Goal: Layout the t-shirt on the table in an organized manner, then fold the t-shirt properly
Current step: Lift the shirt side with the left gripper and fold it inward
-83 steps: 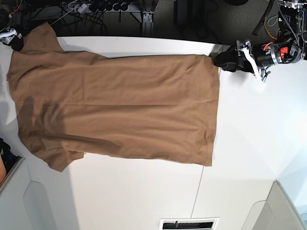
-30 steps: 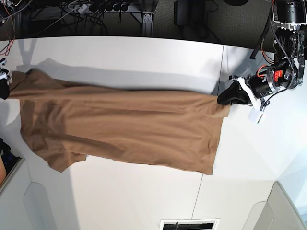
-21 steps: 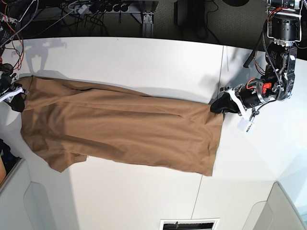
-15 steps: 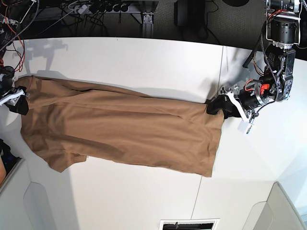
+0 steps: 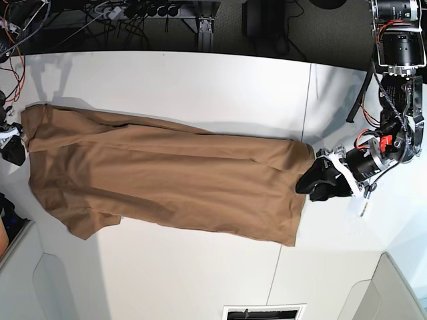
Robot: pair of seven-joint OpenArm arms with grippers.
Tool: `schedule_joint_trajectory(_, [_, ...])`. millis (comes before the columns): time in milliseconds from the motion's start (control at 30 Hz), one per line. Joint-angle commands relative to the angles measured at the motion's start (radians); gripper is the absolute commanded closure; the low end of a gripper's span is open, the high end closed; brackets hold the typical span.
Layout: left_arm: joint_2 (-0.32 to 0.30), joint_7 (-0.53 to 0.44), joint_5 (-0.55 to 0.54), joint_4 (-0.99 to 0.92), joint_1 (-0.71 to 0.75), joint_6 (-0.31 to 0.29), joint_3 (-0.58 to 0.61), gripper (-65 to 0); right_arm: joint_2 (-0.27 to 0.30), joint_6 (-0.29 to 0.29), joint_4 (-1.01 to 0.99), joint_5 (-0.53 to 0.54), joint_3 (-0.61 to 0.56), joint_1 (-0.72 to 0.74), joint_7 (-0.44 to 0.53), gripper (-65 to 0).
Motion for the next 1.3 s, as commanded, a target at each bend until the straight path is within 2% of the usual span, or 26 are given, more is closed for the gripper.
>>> schedule_joint_trajectory(0, [0.0, -0.04, 0.005, 0.0, -0.017, -0.009, 0.01, -34.6, 0.008, 0.008, 0.018, -0.005, -0.006, 0.01, 0.023, 0.0])
schedule_joint_trajectory(100, [0.024, -0.142, 0.106, -0.035, -0.023, -0.009, 0.064, -34.6, -0.013, 0.008, 0.018, -0.049, -0.045, 0.01, 0.036, 0.0])
schedule_joint_trajectory(200, [0.048, -0.152, 0.172, -0.063, -0.039, -0.009, 0.133, -34.6, -0.022, 0.008, 0.018, -0.086, -0.088, 0.007, 0.048, 0.0])
schedule_joint_trajectory(267, [0.054, -0.159, 0.262, -0.077, -0.039, -0.009, 0.183, -32.6, -0.031, 0.008, 0.018, -0.135, -0.111, 0.006, 0.055, 0.0])
schedule_joint_trajectory(300, [0.053, -0.166, 0.311, -0.085, -0.038, -0.009, 0.208, -27.7, -0.036, 0.008, 0.017, -0.155, -0.12, 0.006, 0.058, 0.0])
schedule_joint_trajectory(400, [0.053, -0.208, 0.426, -0.112, -0.039, 0.017, 0.246, -6.5, -0.05, 0.008, 0.016, -0.18, -0.148, -0.005, 0.087, 0.0])
schedule_joint_trajectory(433, [0.054, -0.227, 0.442, -0.12, -0.039, 0.024, 0.247, -1.1, -0.056, 0.008, 0.013, -0.188, -0.156, -0.006, 0.09, 0.0])
schedule_joint_trajectory(467, [0.054, -0.246, 0.446, -0.127, -0.039, 0.024, 0.247, 0.0, -0.062, 0.008, 0.006, -0.196, -0.165, -0.006, 0.09, 0.0])
schedule_joint_trajectory(633, [0.076, -0.263, 0.507, -0.147, -0.041, 0.023, 0.247, 0.0, -0.066, 0.008, -0.098, -0.26, -0.208, -0.006, 0.112, 0.0])
schedule_joint_trajectory(800, [0.072, -0.219, 0.516, -0.146, -0.027, -0.009, 0.247, 0.0, -0.066, 0.008, -0.169, -0.246, -0.208, -0.016, 0.119, 0.0])
schedule_joint_trajectory(933, [0.043, -0.208, 0.42, -0.087, 0.037, -0.009, 0.246, 0.0, -0.055, 0.008, -0.105, -0.188, -0.208, -0.095, 0.105, 0.0])
schedule_joint_trajectory(1067, [0.011, -0.207, 0.41, 0.043, 0.147, -0.009, 0.246, 0.0, -0.041, 0.009, -0.011, -0.149, -0.207, -0.203, 0.081, 0.0])
schedule_joint_trajectory(1267, [0.0, -0.163, 0.409, 0.25, 0.302, -0.009, 0.245, 0.0, -0.004, 0.009, 0.09, -0.143, -0.206, -0.327, 0.082, 0.0])
